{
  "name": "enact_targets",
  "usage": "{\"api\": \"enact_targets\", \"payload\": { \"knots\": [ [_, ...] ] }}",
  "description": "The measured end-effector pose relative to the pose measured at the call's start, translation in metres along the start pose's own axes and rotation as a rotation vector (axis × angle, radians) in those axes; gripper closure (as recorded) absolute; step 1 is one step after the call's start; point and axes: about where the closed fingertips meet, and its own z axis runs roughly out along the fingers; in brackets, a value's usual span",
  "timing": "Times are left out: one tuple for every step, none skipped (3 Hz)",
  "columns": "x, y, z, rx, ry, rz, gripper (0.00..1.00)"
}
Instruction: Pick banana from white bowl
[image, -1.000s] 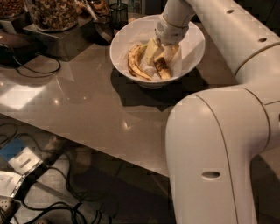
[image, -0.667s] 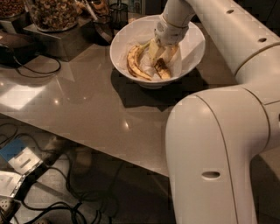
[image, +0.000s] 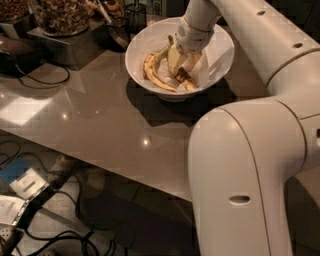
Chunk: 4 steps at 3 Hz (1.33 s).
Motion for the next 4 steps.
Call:
{"api": "enact_targets", "payload": {
  "knots": [
    [-0.002, 0.002, 0.002, -0.005, -0.007, -0.015, 1.00],
    [0.003, 0.006, -0.022, -0.060, -0.045, -0.069, 1.00],
    [0.010, 0.008, -0.052, -0.095, -0.078, -0.129, 1.00],
    [0.016, 0.010, -0.083, -0.122, -0.122, -0.194, 1.00]
  ]
}}
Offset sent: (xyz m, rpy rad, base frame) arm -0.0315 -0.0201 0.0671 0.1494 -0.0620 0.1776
